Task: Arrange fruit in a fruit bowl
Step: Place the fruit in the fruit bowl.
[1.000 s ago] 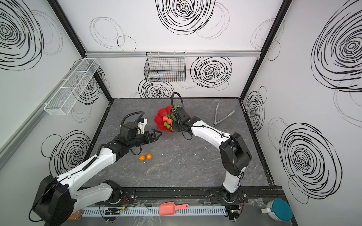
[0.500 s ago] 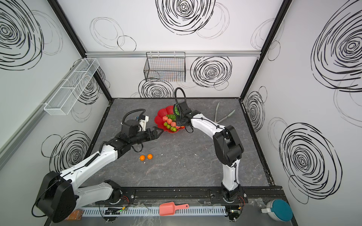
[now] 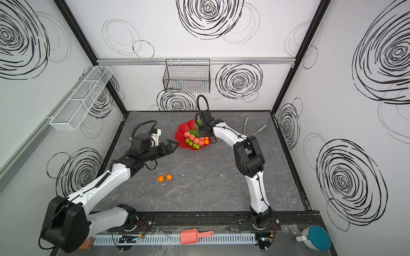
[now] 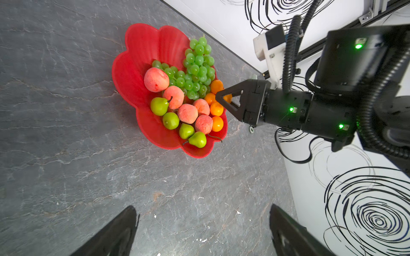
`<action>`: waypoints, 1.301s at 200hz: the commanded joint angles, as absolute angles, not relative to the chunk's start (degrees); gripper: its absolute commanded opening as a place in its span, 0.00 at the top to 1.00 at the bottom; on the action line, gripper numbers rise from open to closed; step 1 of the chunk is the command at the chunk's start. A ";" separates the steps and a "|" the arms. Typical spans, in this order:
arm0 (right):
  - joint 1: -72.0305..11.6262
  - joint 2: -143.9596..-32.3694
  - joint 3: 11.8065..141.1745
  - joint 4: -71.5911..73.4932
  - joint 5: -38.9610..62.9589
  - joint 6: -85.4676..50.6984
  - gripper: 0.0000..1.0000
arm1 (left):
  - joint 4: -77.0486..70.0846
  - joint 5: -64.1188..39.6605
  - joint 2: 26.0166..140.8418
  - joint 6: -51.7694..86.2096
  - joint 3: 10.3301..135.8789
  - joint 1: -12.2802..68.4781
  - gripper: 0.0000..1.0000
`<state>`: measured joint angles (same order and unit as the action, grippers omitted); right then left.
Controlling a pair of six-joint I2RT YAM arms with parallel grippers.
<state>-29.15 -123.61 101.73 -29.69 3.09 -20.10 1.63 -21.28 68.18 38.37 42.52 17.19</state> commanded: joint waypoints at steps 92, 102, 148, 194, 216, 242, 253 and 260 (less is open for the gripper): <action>-28.63 -125.60 105.29 -32.74 0.73 -18.71 0.55 | 0.14 -23.56 66.69 37.09 41.66 15.65 0.04; -28.58 -125.49 105.38 -32.82 0.73 -18.66 0.55 | 0.32 -23.56 66.53 37.03 41.58 15.56 0.04; -28.68 -123.15 105.60 -33.14 0.88 -18.66 0.54 | 3.51 -22.67 64.17 36.44 42.13 15.21 0.04; -30.24 -115.95 101.63 -30.80 0.33 -19.19 0.54 | 12.96 -16.80 58.93 35.00 43.68 15.20 0.04; -31.82 -112.07 97.81 -28.86 -0.05 -19.60 0.54 | 16.36 -14.81 55.90 34.55 43.34 15.13 0.04; -34.55 -108.21 93.20 -27.22 -0.58 -20.46 0.54 | 20.53 -12.93 52.96 33.80 42.74 15.10 0.04; -36.01 -106.86 91.36 -26.65 -0.90 -20.91 0.54 | 22.28 -11.83 51.83 33.45 42.58 15.00 0.04; -37.01 -106.09 90.25 -26.27 -1.06 -21.13 0.54 | 23.62 -11.02 51.03 33.40 42.46 14.95 0.04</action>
<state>-34.02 -108.73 93.86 -28.12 0.54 -19.77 18.50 -14.87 53.41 35.07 42.35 15.57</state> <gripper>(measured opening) 0.461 0.959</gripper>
